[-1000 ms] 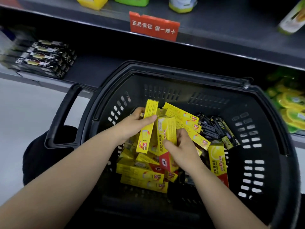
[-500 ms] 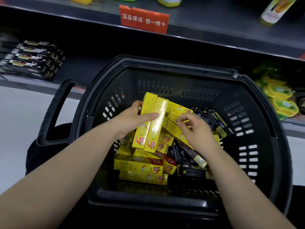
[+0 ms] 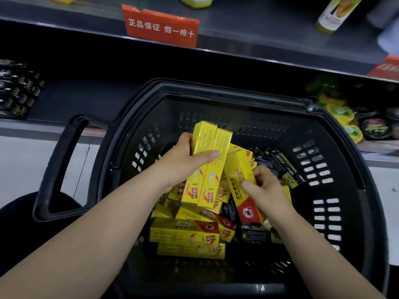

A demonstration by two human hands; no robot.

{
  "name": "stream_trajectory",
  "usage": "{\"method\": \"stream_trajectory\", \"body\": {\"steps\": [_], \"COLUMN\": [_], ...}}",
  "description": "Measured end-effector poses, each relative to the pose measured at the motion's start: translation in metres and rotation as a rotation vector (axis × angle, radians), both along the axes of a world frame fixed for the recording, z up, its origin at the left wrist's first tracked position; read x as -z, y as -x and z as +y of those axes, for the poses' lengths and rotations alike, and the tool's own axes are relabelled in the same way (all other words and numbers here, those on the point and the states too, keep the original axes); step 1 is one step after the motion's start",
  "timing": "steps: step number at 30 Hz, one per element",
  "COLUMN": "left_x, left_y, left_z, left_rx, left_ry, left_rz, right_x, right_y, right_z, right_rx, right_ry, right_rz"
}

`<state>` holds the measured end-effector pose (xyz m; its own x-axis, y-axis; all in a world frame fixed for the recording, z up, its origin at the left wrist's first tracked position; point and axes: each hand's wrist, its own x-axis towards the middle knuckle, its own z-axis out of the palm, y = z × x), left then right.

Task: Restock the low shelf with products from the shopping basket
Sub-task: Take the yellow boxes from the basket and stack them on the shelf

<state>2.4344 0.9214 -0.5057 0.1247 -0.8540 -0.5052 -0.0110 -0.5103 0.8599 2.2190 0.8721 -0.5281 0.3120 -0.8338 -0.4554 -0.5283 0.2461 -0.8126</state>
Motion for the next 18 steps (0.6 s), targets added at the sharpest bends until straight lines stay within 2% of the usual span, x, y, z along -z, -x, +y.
{"method": "stream_trajectory", "body": {"steps": [2, 4, 8, 13, 18], "left_x": [-0.001, -0.002, -0.003, -0.011, -0.044], "left_y": [0.002, 0.002, 0.0, -0.003, -0.024], "left_z": [-0.007, -0.012, -0.014, -0.013, -0.018], "left_rx": [-0.017, -0.037, -0.062, -0.175, -0.169], "left_ry": [0.007, 0.019, -0.009, -0.048, -0.049], "left_rz": [-0.002, -0.012, 0.026, 0.076, -0.01], "right_x": [-0.006, -0.012, -0.023, -0.038, -0.051], "right_y": [-0.006, -0.017, -0.045, -0.068, -0.072], "right_z": [-0.001, -0.004, -0.018, -0.038, -0.059], "right_rx": [0.137, 0.157, 0.148, -0.005, -0.27], "right_ry": [-0.163, -0.223, -0.21, -0.27, -0.264], "right_rz": [-0.201, -0.313, -0.378, -0.496, -0.448]}}
